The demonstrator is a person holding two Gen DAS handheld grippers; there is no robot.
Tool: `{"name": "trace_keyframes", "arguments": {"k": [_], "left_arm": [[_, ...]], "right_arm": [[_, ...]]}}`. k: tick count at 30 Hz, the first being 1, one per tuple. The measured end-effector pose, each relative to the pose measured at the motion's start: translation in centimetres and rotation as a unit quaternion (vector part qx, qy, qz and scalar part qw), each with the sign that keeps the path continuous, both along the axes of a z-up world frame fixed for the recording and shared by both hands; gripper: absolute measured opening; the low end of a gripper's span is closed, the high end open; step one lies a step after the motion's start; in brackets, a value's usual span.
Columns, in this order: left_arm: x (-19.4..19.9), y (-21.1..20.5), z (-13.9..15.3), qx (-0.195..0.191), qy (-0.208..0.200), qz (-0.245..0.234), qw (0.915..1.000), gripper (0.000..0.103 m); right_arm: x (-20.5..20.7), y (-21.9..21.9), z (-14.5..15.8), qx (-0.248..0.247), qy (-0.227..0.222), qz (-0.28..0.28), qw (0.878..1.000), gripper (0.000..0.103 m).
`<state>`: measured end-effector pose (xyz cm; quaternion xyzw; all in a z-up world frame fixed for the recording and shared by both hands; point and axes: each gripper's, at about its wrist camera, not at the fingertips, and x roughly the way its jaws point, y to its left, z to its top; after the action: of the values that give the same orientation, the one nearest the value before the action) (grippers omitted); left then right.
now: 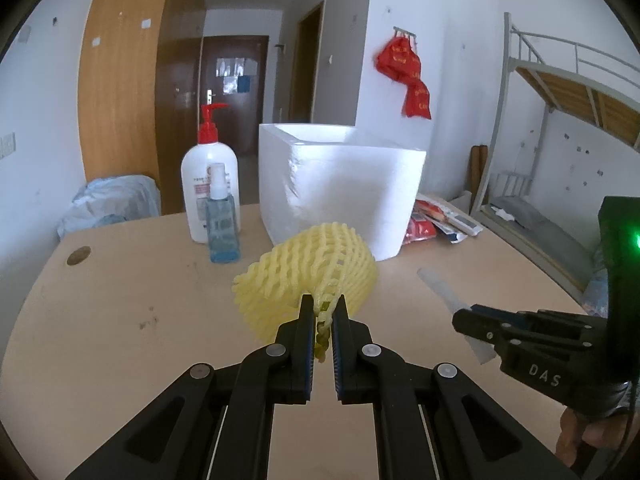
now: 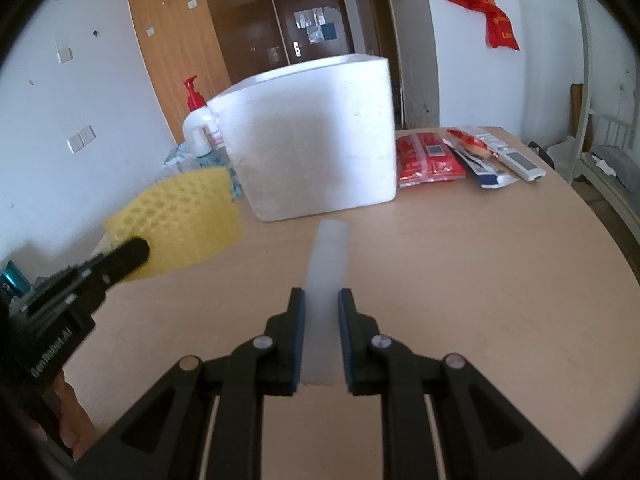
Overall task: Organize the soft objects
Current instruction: 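Carry the net with the left gripper while the right carries the stick toward the foam box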
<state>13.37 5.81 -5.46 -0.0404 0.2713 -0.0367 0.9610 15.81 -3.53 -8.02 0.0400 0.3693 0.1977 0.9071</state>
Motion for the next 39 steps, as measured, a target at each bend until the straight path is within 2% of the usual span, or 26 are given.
{"name": "trace_keyframes", "arguments": {"k": [13,25,33,39], "left_arm": [[-5.2,-3.4,1.7,-0.002,-0.004,0.027,0.9996,0.008],[-10.7,-4.2,5.6,0.001,-0.074,0.059,0.9955,0.008],[-11.4,-4.1,7.0,0.005,-0.093,0.062,0.9937,0.008],[-11.3,-3.7,7.7,0.002,-0.102,0.066,0.9925,0.008]], "right_arm": [[-3.9,-4.3,1.5,0.039,-0.028,0.004,0.999,0.02],[-7.7,-6.4,5.5,0.056,-0.101,0.01,0.993,0.02],[-8.5,-6.3,7.5,0.054,-0.142,0.018,0.988,0.02],[-8.2,-6.1,8.4,0.057,-0.156,0.027,0.986,0.02]]}}
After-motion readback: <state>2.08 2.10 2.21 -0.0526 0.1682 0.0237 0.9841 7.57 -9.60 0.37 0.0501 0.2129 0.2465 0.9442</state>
